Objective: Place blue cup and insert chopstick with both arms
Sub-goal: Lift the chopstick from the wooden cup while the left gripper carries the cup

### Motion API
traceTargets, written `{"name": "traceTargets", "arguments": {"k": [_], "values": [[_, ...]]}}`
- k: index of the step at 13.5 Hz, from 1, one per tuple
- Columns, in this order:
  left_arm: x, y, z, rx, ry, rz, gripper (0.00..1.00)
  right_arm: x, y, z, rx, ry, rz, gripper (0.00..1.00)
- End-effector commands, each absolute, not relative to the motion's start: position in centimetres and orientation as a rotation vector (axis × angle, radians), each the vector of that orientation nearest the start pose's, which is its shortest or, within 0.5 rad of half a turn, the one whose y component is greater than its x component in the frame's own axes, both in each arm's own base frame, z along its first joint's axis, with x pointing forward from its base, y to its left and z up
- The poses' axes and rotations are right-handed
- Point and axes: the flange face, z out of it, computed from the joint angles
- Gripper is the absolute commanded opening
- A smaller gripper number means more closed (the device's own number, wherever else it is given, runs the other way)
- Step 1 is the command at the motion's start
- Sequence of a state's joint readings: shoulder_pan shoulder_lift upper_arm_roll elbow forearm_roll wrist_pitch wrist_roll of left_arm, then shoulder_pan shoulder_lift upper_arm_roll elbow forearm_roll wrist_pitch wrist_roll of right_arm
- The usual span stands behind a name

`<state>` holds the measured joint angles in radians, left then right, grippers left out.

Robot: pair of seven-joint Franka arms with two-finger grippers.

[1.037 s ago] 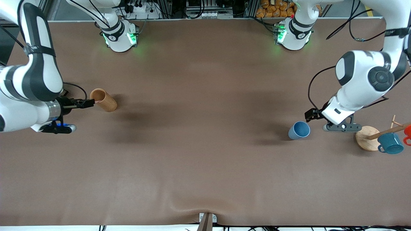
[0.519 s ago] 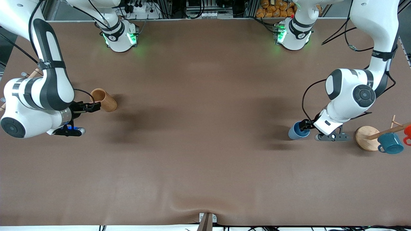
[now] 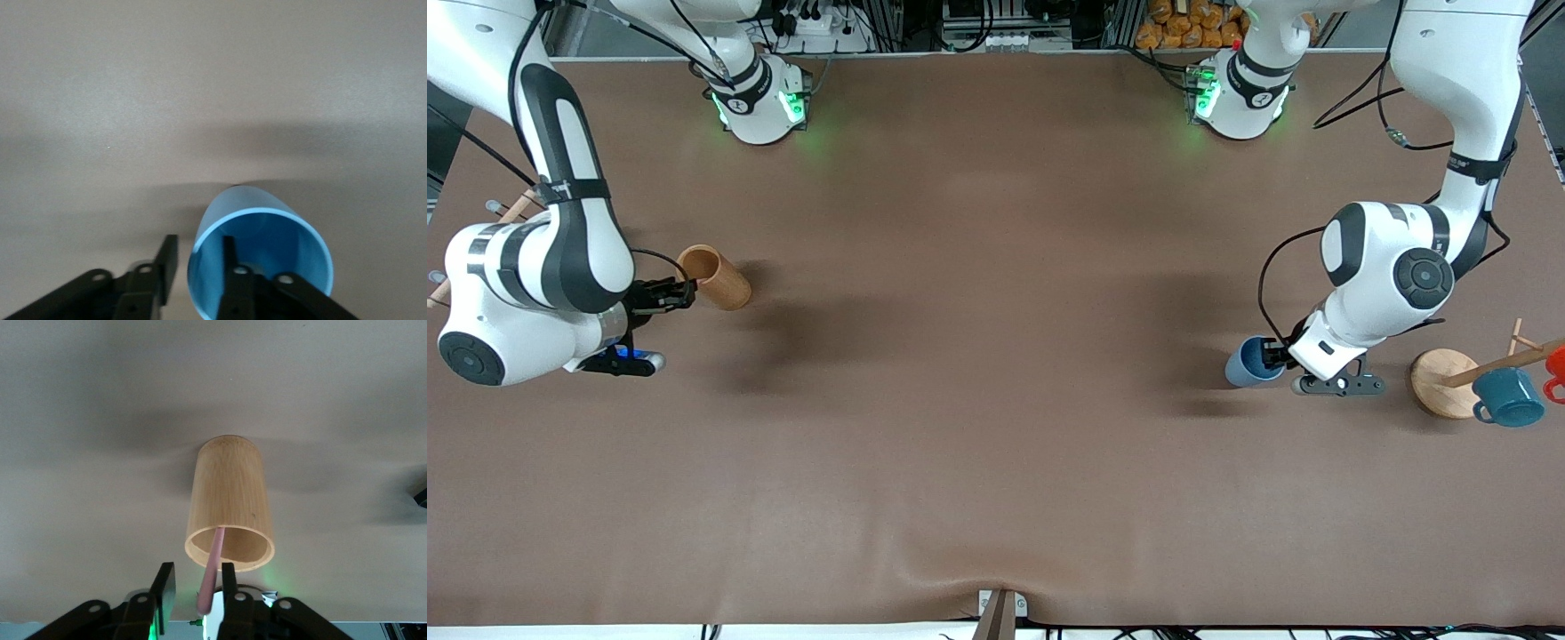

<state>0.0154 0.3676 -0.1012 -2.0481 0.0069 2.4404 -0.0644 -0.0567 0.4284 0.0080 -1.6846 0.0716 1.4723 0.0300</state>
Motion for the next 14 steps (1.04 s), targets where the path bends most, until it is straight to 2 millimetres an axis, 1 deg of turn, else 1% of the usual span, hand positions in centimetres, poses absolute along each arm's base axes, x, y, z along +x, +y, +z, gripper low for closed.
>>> {"name": "traceTargets", "arguments": {"k": [1,2,3,4,5,6,8,10,11,13,14], "values": [[59.9,-6.7,26.9,-3.168,0.032,-0.07,0.0,57.9,-2.8,32.6,-2.887,0.139,0.967,0.24],[59.9,-7.4,27.3,-3.169,0.037,-0.077,0.0,57.8,-2.8,32.7,-2.882,0.137,0.982,0.2],[59.9,-8.9,28.1,-3.171,0.051,-0.09,0.0,57.7,-2.8,32.9,-2.883,0.137,0.983,0.16],[59.9,-10.9,28.9,-3.174,0.077,-0.096,0.0,57.6,-3.1,32.9,-2.88,0.143,0.989,0.13],[59.7,-12.6,29.5,-3.172,0.093,-0.064,0.0,57.6,-3.4,32.9,-2.879,0.15,0.986,0.1],[59.5,-15.1,30.2,-3.169,0.11,-0.036,0.0,57.7,-3.3,32.9,-2.879,0.147,0.986,0.08],[58.3,-21.0,31.0,-3.17,0.104,-0.024,0.0,57.7,-3.0,33.2,-2.88,0.14,0.989,0.0],[56.2,-27.9,31.4,-3.182,0.008,-0.038,0.0,57.7,-3.0,33.3,-2.88,0.139,0.989,0.0],[54.9,-31.4,31.5,-3.188,-0.048,-0.04,0.0,57.9,-2.9,33.8,-2.885,0.137,0.976,0.0],[52.3,-37.8,30.3,-3.189,-0.182,-0.02,0.0,58.3,-2.4,36.0,-2.886,0.128,0.989,0.0],[51.6,-40.4,30.0,-3.192,-0.249,-0.022,0.0,58.6,-2.0,37.2,-2.891,0.118,0.992,0.0]]}}
